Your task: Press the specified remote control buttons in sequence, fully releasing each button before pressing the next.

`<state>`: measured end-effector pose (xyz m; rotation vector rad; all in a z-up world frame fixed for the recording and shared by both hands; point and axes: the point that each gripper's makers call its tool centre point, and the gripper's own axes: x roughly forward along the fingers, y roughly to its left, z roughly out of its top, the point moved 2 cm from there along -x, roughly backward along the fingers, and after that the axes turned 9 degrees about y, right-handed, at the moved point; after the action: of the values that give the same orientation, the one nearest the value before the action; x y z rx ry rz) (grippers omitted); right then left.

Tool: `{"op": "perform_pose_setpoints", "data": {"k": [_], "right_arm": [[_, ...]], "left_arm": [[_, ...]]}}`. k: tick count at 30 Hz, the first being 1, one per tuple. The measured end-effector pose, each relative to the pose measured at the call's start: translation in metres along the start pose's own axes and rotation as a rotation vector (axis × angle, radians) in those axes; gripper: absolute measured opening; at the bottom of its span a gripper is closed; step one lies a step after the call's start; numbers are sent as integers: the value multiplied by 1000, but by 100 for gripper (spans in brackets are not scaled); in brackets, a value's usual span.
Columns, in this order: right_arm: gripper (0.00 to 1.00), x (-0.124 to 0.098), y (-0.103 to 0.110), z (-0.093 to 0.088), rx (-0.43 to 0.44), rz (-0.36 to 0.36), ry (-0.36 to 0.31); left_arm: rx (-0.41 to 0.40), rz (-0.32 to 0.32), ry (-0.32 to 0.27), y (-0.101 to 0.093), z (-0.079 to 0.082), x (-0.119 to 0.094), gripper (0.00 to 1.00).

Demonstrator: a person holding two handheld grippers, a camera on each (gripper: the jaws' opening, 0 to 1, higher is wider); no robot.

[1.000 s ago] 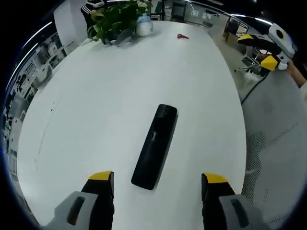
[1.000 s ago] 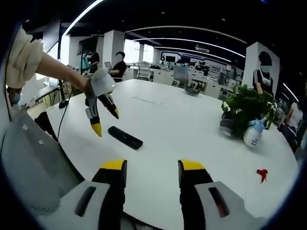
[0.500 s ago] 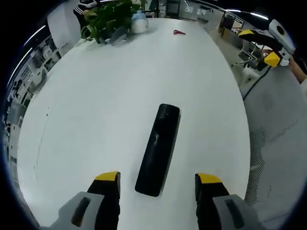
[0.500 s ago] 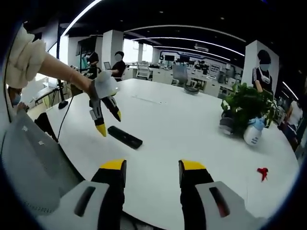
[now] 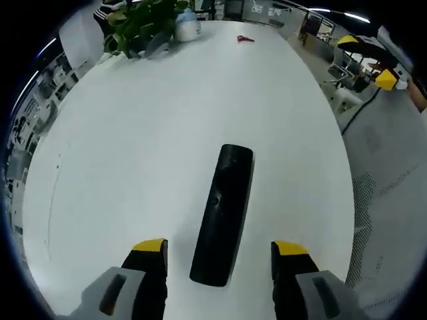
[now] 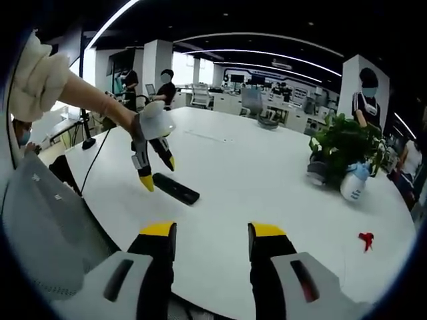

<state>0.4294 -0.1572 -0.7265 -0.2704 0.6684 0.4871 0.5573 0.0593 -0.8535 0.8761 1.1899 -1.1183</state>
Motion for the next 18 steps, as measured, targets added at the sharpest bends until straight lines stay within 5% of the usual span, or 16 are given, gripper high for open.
{"op": "perform_pose_setpoints", "data": {"k": [18], "right_arm": [[43,0,1,0,2,6,2]], "left_arm": [[19,-12,37,4,0,9,65]]}}
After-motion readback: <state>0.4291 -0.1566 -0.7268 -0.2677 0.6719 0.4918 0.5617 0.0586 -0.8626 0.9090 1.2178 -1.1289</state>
